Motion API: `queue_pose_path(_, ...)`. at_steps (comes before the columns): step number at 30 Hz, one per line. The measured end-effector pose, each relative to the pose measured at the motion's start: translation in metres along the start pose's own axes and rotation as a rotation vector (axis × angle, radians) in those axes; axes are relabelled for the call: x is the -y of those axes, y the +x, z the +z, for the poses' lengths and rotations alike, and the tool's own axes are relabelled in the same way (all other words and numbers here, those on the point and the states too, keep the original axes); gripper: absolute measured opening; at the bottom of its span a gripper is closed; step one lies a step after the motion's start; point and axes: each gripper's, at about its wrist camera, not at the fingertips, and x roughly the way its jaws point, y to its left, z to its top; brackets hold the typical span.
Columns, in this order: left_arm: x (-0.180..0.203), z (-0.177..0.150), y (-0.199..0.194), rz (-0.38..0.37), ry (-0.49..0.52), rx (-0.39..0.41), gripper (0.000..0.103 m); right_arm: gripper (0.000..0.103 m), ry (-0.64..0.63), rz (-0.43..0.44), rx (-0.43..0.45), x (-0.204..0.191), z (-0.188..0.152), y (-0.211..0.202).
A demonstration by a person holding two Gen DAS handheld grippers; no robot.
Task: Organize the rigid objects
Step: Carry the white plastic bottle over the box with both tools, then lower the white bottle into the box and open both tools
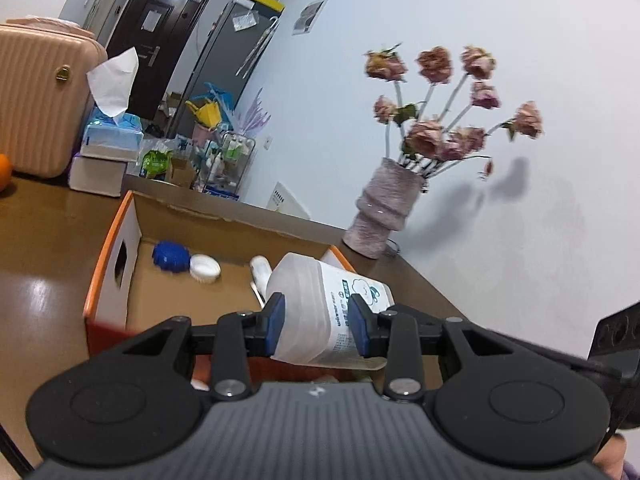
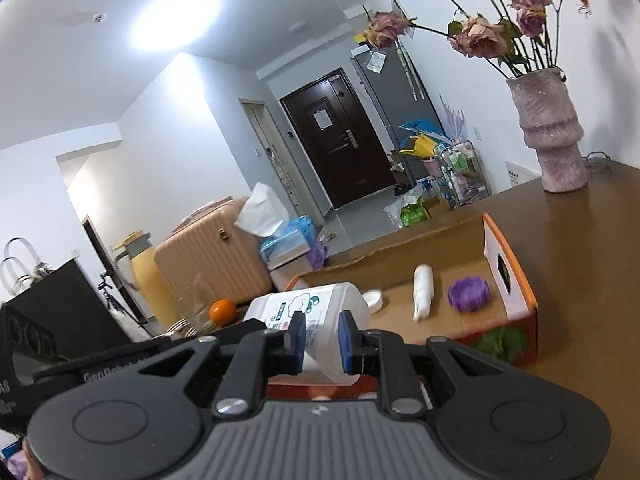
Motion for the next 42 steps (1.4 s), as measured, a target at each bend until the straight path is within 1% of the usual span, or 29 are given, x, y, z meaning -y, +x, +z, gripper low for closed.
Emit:
queue_pose_path(3,-0.015,0.013,0.034,0.008,-0.028,-0.033,0.035,0.017,0.027,0.003,-0.009,0.016,0.014,0.033)
queue_pose_path(6,-0.031,0.014,0.06,0.028,-0.045,-0.062,0.034,0.017,0.048,-0.004,-0.035,0.034,0.022,0.065)
queue_pose_path(9,-0.044,0.009,0.081,0.052,-0.053,-0.09,0.034,0.017,0.08,0.0,-0.074,0.051,0.024,0.092)
queue_pose_path(11,-0.053,0.004,0.091,0.057,-0.071,-0.117,0.034,0.017,0.089,-0.014,-0.109,0.059,0.021,0.107)
queue_pose_path(14,-0.062,-0.005,0.1,0.063,-0.096,-0.168,0.034,0.017,0.089,-0.029,-0.149,0.067,0.011,0.118)
queue_pose_path(15,-0.064,-0.007,0.102,0.069,-0.094,-0.187,0.034,0.017,0.091,-0.032,-0.162,0.069,0.008,0.119)
queue_pose_path(18,-0.062,-0.01,0.097,0.072,-0.074,-0.178,0.034,0.017,0.068,-0.032,-0.189,0.068,0.001,0.121)
queue_pose_path(20,-0.061,-0.01,0.096,0.07,-0.08,-0.181,0.035,0.017,0.034,-0.043,-0.195,0.064,0.0,0.121)
queue_pose_path(24,-0.057,-0.01,0.095,0.088,-0.068,-0.181,0.035,0.017,0.013,-0.059,-0.213,0.059,0.0,0.119)
queue_pose_path(27,-0.054,-0.006,0.085,0.098,-0.072,-0.172,0.036,0.017,-0.003,-0.071,-0.213,0.055,0.002,0.115)
queue_pose_path(31,-0.048,0.003,0.061,0.138,-0.045,-0.143,0.04,0.019,-0.027,-0.1,-0.187,0.049,0.008,0.1)
queue_pose_path(33,-0.042,0.007,0.045,0.156,-0.029,-0.125,0.05,0.019,-0.041,-0.108,-0.168,0.042,0.014,0.087)
queue_pose_path(34,-0.037,0.009,0.035,0.169,-0.014,-0.11,0.053,0.019,-0.048,-0.109,-0.16,0.039,0.017,0.081)
queue_pose_path(35,-0.033,0.011,0.026,0.178,0.004,-0.097,0.058,0.019,-0.061,-0.112,-0.15,0.035,0.02,0.073)
queue_pose_path(36,-0.029,0.012,0.017,0.187,0.024,-0.086,0.064,0.019,-0.084,-0.116,-0.138,0.029,0.023,0.066)
queue_pose_path(37,-0.025,0.012,0.008,0.198,0.045,-0.072,0.067,0.02,-0.115,-0.121,-0.127,0.021,0.027,0.057)
queue_pose_path(39,-0.016,0.012,-0.011,0.227,0.092,-0.042,0.079,0.022,-0.169,-0.134,-0.112,0.009,0.032,0.044)
queue_pose_path(40,-0.011,0.011,-0.02,0.25,0.122,-0.026,0.082,0.024,-0.201,-0.146,-0.102,0.002,0.034,0.037)
queue_pose_path(42,-0.002,0.008,-0.036,0.293,0.167,0.006,0.087,0.033,-0.261,-0.175,-0.082,-0.009,0.035,0.023)
